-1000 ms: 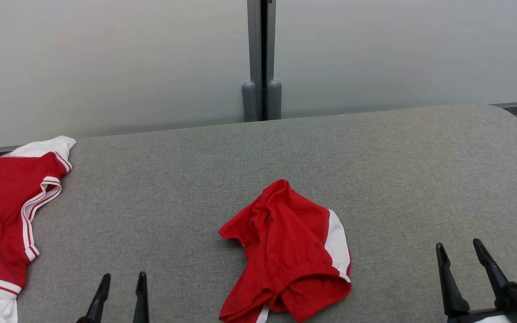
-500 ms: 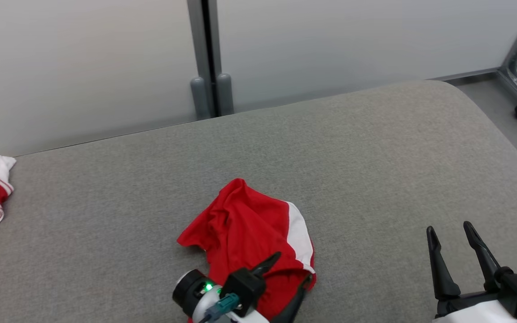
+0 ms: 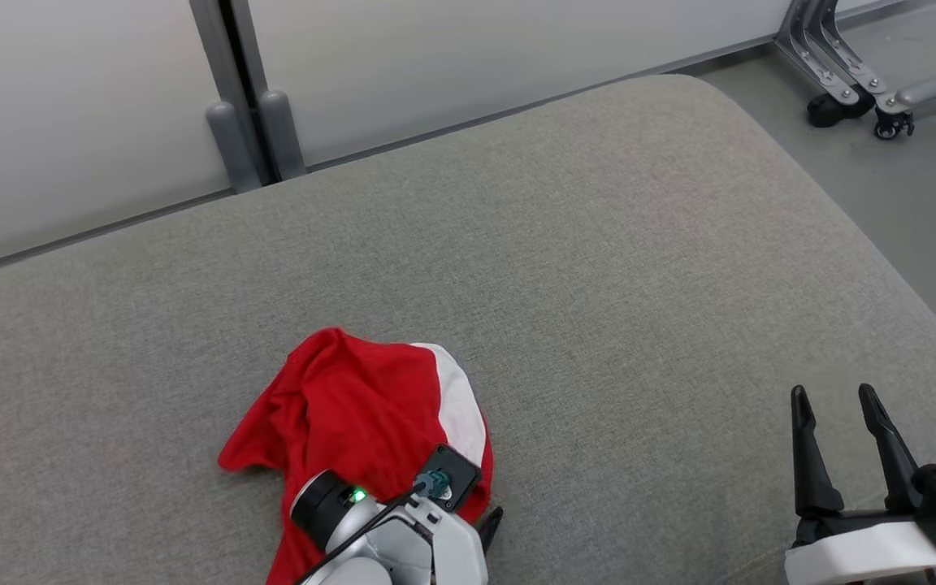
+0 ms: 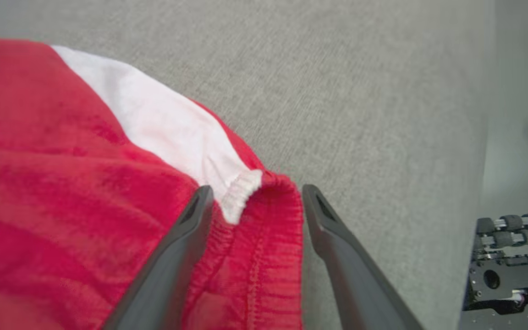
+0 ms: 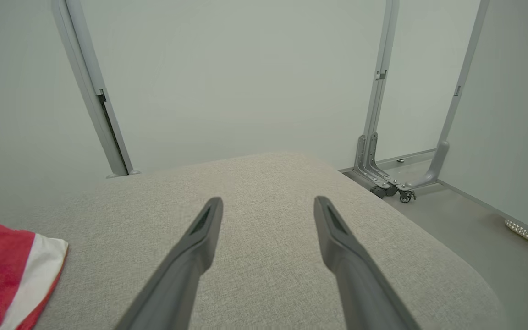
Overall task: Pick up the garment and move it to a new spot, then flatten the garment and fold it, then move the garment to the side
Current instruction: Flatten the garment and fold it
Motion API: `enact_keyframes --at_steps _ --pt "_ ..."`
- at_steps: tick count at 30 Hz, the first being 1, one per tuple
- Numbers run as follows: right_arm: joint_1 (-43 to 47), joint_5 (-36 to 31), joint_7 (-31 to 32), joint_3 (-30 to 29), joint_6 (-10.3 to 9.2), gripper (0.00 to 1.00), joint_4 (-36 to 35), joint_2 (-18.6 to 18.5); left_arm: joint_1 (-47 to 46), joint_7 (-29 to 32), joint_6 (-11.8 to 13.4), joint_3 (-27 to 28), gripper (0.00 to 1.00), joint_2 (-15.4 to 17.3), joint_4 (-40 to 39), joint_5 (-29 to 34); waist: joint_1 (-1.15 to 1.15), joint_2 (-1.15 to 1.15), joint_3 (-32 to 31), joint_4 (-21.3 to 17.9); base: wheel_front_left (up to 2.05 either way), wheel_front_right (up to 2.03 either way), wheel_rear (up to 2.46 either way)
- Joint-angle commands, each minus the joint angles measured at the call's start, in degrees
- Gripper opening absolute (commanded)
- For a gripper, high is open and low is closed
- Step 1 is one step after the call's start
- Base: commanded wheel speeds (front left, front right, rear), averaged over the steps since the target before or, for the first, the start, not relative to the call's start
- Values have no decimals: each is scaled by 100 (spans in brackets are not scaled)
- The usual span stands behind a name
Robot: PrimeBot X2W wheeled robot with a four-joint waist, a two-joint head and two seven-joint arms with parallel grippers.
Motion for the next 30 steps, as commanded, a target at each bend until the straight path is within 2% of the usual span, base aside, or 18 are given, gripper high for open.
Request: enact_keyframes --at_steps 1,2,3,4,9,12,15,21,30 --pt "-37 36 -30 -2 1 100 6 -24 -71 56 10 -14 100 69 179 50 0 0 119 -99 0 0 0" --pt "-49 46 -30 -3 1 100 11 -24 -114 52 15 -5 73 61 301 30 0 0 137 -108 0 0 0" --pt "-58 59 -30 -5 1 100 15 -24 -134 46 8 -6 18 68 420 19 0 0 149 -111 0 0 0" --pt "-64 67 -30 -10 1 100 21 -25 -113 29 -20 1 0 76 509 -20 0 0 158 -110 0 0 0" --pt "-94 65 -30 -70 1 100 19 -24 -357 -541 -118 77 0 42 352 -176 0 0 142 6 0 0 0" --pt "-94 -4 -30 -70 1 100 36 -25 -615 -1067 -164 187 0 42 -251 -392 0 0 68 143 0 0 0" --pt "-123 -53 -30 -31 1 100 52 -25 -916 -1274 -150 304 0 32 -760 -509 0 0 3 191 0 0 0" --pt "-186 -104 -30 38 1 100 84 -25 -1469 -1068 -253 522 0 36 -1303 -867 0 0 -69 174 0 0 0" --pt "-196 -81 -30 83 1 100 109 -26 -2157 -492 -328 919 0 87 -2153 -1695 0 0 -150 -110 0 0 0"
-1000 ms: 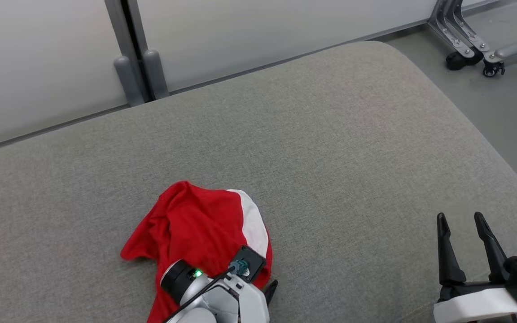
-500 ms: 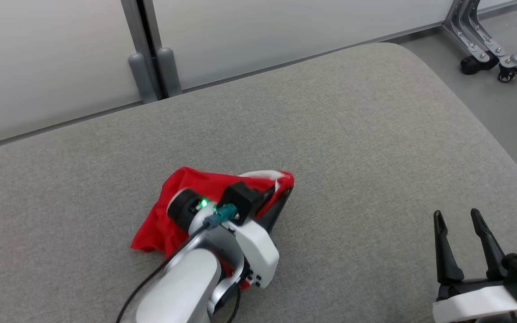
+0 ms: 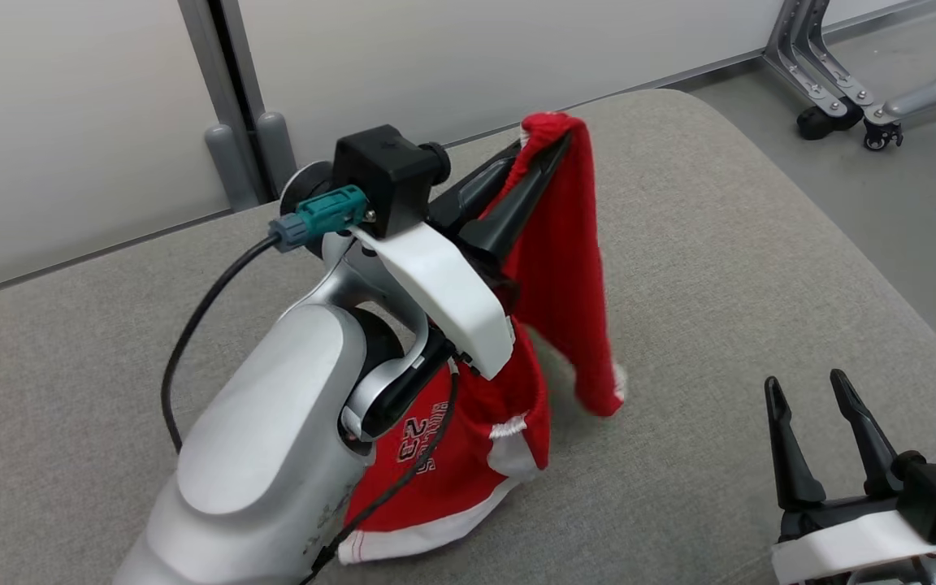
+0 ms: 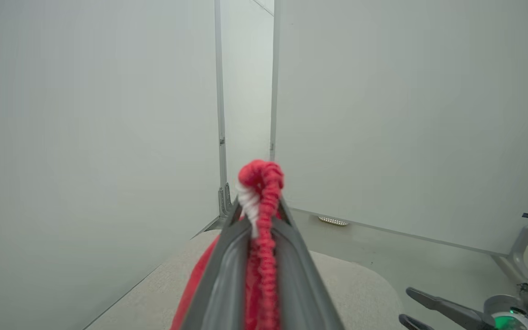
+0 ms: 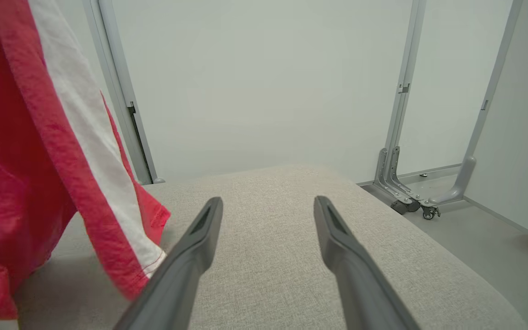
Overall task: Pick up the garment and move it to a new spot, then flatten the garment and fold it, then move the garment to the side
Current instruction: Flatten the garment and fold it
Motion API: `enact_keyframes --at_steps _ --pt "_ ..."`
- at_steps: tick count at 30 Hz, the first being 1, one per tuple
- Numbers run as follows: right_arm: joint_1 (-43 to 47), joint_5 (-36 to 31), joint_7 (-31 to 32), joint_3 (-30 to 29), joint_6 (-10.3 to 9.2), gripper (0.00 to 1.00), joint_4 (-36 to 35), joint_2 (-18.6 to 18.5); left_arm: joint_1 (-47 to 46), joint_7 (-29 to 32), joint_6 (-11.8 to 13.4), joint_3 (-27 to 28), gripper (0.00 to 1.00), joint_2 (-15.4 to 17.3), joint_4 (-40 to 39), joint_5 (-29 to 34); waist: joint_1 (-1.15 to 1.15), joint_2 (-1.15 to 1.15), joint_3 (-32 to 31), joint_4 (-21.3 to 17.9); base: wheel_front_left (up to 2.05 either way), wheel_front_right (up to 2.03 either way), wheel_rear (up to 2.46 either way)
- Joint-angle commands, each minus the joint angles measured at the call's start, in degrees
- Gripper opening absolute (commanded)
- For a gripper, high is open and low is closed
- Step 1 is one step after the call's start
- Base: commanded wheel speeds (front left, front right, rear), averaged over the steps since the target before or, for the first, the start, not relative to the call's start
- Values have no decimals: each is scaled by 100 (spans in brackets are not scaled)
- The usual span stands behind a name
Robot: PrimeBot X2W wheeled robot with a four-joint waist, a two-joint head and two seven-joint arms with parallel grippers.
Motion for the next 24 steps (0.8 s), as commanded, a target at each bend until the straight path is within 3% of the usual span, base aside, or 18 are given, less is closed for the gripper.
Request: enact_keyframes --at_steps 1,8,11,15,20,24 --pt "33 4 -30 -27 1 100 -7 -29 -64 14 12 44 0 24 -86 -65 0 0 -13 -25 0 0 0" --pt "89 62 -30 -75 1 100 -32 -29 188 236 272 -9 0 -5 -1055 -436 0 0 46 -25 0 0 0" --pt "35 117 -30 -67 1 100 -22 -29 573 258 243 -57 0 107 -1185 -601 0 0 86 -6 0 0 0" --pt "66 175 -30 -87 1 100 -5 -29 1438 278 110 -248 0 583 -1343 -780 0 0 107 69 0 0 0" --pt "236 156 -30 -216 1 100 59 -29 2844 260 -13 -556 0 1647 -1430 -919 0 0 43 318 0 0 0" --pt "340 106 -30 -268 1 100 109 -29 3786 -77 -56 -763 0 2012 -1325 -1198 0 0 -34 587 0 0 0"
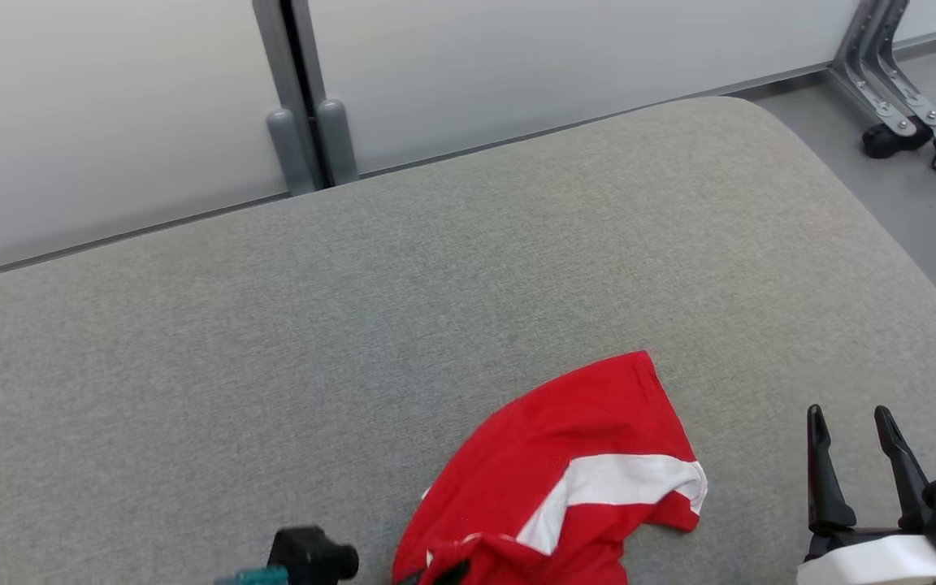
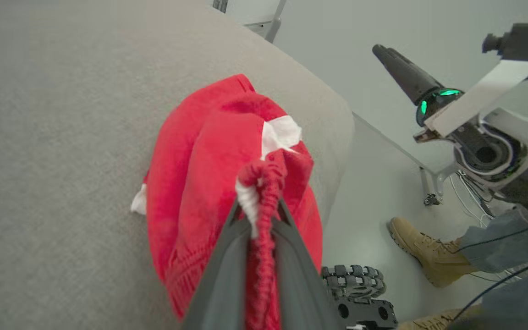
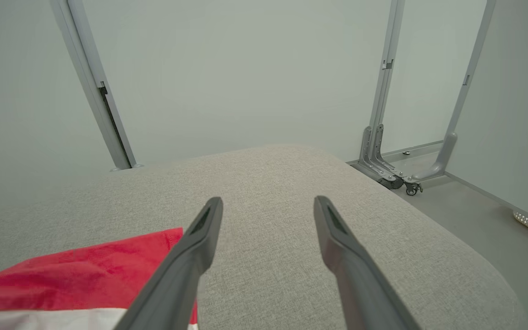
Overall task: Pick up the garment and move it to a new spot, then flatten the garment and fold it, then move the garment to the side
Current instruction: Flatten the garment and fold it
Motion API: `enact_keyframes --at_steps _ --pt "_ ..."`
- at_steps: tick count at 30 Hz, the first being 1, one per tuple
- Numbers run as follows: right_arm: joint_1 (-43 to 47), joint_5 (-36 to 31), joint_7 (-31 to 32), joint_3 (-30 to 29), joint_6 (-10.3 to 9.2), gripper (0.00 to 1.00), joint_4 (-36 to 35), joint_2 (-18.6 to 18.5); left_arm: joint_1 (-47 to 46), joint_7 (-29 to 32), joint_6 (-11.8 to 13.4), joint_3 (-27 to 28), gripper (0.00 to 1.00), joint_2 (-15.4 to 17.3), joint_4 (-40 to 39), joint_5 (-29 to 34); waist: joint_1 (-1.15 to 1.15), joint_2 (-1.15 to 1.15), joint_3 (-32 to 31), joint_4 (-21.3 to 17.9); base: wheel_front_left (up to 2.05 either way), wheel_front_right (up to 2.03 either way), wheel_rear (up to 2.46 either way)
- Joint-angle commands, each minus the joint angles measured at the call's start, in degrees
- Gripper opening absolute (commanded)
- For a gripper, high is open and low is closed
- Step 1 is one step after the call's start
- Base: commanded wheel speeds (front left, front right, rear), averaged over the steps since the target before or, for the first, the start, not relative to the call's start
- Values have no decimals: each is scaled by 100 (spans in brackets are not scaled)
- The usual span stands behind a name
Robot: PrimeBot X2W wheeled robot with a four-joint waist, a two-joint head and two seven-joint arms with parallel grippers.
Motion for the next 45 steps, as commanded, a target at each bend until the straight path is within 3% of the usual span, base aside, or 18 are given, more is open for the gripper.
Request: enact_keyframes --at_steps 1,5,8,9,10,12,13,17,22,25,30,34,35,37,38,39,45 --pt "41 -31 -30 -4 1 100 31 -30 280 -219 -35 -53 0 13 62 -185 0 0 -78 219 0 0 0" --pt "4 -52 -30 50 1 100 37 -31 633 -789 -55 -73 0 -215 376 -452 0 0 -111 460 0 0 0" --pt "-6 -81 -30 113 1 100 55 -31 699 -1203 -50 -88 20 -396 732 -420 0 0 -147 601 0 0 0" --pt "-1 -94 -30 127 1 100 59 -32 717 -1383 -28 -22 33 -488 862 -421 0 0 -159 641 0 0 0" --pt "5 -92 -30 127 1 100 56 -31 725 -1566 -1 56 40 -582 971 -456 0 0 -168 676 0 0 0" --pt "27 -87 -30 117 1 100 49 -34 723 -1959 59 268 26 -720 1209 -514 0 0 -176 730 0 0 0" --pt "39 -93 -30 111 1 100 45 -31 695 -2096 91 365 11 -753 1329 -499 0 0 -177 756 0 0 0" --pt "65 -118 -30 123 1 100 57 -32 517 -2356 113 687 0 -936 1604 -564 0 0 -170 824 0 0 0" --pt "37 -143 -30 156 1 100 95 -31 4 -2460 89 1130 0 -1116 2162 -597 0 0 -178 841 0 0 0" --pt "-52 -148 -30 237 1 100 117 -32 -482 -2474 212 1388 0 -1185 2689 -610 0 0 -162 765 0 0 0" --pt "-135 -183 -30 296 1 100 138 -31 -1299 -2486 643 1895 0 -1188 3811 -696 0 0 -125 595 0 0 0" --pt "-87 -198 -30 290 1 100 172 -32 -1685 -2407 720 1954 0 -1154 4672 -696 0 0 -136 476 0 0 0" --pt "-67 -195 -30 271 1 100 174 -31 -1745 -2412 720 1949 11 -1125 4865 -665 0 0 -139 460 0 0 0" --pt "-29 -189 -30 250 1 100 171 -31 -1782 -2433 720 1977 44 -1136 5157 -675 0 0 -146 442 0 0 0" --pt "-14 -185 -30 244 1 100 168 -31 -1796 -2446 701 1969 88 -1129 5266 -635 0 0 -155 441 0 0 0" --pt "6 -180 -30 233 1 100 167 -31 -1793 -2460 688 1984 100 -1122 5331 -621 0 0 -166 444 0 0 0" --pt "93 -147 -30 195 1 100 162 -32 -1193 -2501 721 2199 100 -936 5233 -603 0 0 -277 464 0 0 0"
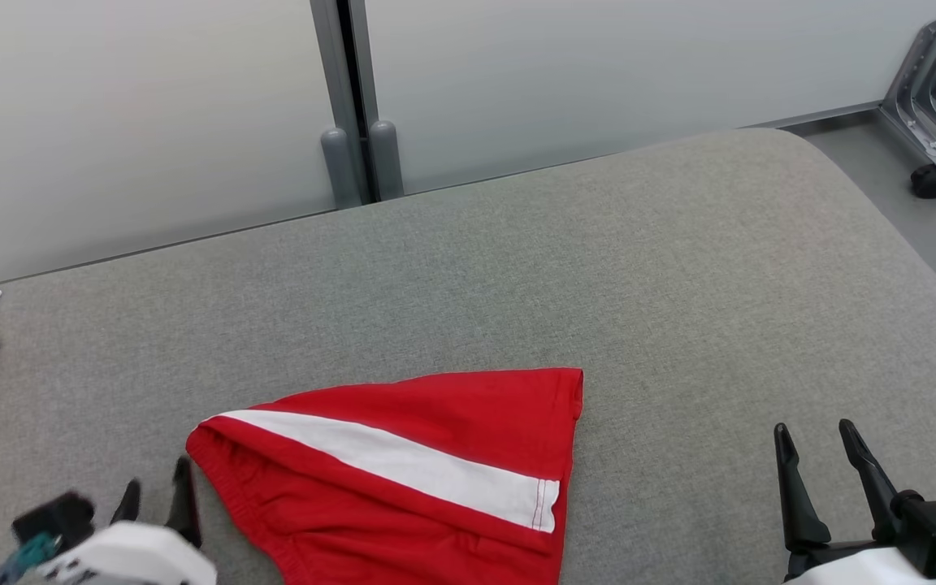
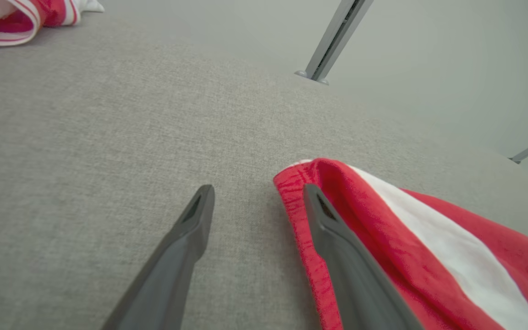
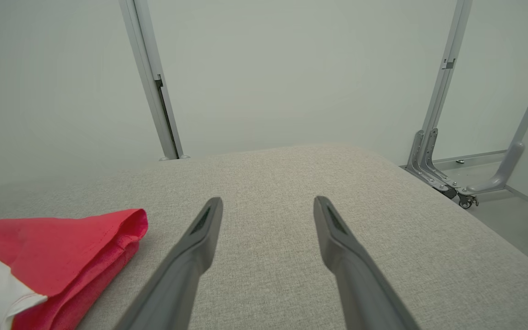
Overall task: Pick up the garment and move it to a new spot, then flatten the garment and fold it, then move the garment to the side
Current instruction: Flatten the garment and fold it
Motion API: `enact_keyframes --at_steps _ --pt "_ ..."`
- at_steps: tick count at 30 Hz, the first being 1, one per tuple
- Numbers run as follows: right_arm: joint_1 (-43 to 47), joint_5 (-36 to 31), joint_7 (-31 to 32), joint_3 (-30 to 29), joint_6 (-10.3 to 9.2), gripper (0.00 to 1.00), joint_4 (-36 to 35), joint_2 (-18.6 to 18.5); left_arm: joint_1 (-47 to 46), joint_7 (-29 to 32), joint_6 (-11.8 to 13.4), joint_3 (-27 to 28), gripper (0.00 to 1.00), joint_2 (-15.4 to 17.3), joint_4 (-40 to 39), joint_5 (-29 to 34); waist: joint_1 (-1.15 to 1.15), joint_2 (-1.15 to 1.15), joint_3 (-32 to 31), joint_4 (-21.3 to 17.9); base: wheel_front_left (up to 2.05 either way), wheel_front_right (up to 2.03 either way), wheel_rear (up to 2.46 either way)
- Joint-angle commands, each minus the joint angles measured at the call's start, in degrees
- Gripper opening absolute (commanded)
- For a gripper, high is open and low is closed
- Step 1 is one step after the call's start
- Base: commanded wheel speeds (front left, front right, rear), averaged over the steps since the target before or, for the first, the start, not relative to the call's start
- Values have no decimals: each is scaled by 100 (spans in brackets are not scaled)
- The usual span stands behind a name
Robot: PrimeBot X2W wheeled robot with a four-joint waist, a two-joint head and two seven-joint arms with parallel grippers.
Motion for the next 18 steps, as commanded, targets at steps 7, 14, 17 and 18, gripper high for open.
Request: enact_keyframes --at_steps 7,14,17,18 --pt "141 -27 -30 -62 1 100 -75 -30 1688 385 -170 69 100 -76 -1860 -239 0 0 -152 84 0 0 0" --pt "106 -55 -30 -56 1 100 -77 -30 2491 1286 198 -425 100 -91 -3175 -291 0 0 -177 93 0 0 0" --pt "85 -56 -30 -42 1 100 -85 -31 2628 1511 372 -533 100 -121 -3593 -325 0 0 -159 92 0 0 0" --pt "87 -53 -30 -33 1 100 -87 -31 2659 1570 416 -567 100 -91 -3685 -284 0 0 -150 90 0 0 0"
